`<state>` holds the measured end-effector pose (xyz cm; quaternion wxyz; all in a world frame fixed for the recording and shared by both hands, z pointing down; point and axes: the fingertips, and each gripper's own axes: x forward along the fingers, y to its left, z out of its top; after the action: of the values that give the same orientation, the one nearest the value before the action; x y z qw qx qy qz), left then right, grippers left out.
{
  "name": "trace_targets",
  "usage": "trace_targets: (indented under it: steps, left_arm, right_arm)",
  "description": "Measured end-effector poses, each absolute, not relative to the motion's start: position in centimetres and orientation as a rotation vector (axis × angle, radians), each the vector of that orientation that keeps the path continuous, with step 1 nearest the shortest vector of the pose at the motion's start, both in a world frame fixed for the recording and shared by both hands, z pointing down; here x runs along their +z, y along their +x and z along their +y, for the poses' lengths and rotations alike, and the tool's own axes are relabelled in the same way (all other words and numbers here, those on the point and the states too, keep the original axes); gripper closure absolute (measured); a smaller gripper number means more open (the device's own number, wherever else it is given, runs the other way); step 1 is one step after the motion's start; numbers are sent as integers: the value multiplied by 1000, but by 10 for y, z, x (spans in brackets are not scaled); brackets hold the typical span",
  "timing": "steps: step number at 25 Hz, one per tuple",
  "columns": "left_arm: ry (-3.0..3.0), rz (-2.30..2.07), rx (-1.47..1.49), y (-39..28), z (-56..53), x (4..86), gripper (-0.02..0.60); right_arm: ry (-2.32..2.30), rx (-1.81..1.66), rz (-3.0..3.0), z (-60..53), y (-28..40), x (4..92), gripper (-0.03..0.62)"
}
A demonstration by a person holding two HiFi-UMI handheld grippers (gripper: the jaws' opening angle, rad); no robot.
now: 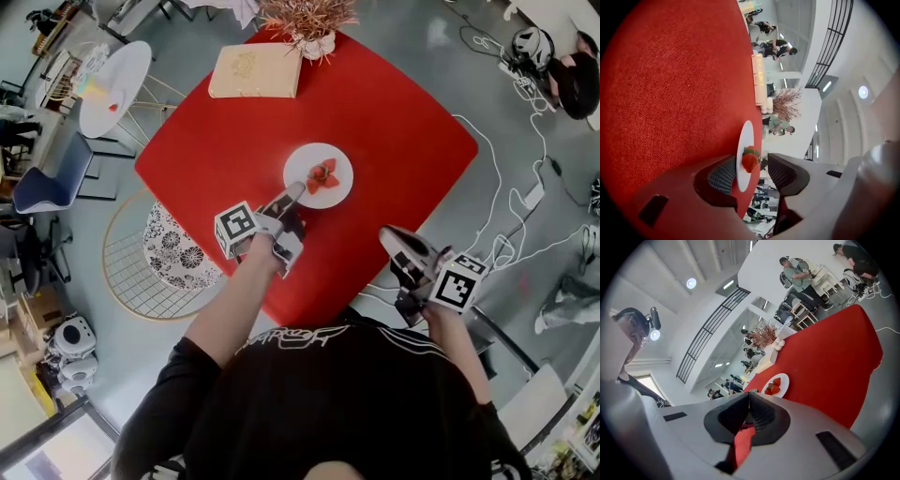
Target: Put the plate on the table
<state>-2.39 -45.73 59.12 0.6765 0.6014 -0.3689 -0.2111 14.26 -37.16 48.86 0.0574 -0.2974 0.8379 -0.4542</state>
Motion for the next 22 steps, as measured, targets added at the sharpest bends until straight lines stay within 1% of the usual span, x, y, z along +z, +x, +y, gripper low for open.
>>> trace_targets:
  steps: [4, 7, 11, 22]
  left_arm:
    - [1361, -813, -490, -22, -458, 586, 325]
    - [1379, -807, -479, -20, -459, 584, 302]
    - [1453, -818, -419, -16, -458, 581, 276]
    - [1797, -862, -50, 4, -444, 573, 233]
  right_arm:
    - [-904, -1395, 2531, -368, 142, 491, 586]
    - [-910, -1395, 2535, -370, 141, 491, 586]
    - [-902, -1365, 2563, -372, 139, 488, 586]
    - [-884, -1403, 2546, -365, 138, 490, 586]
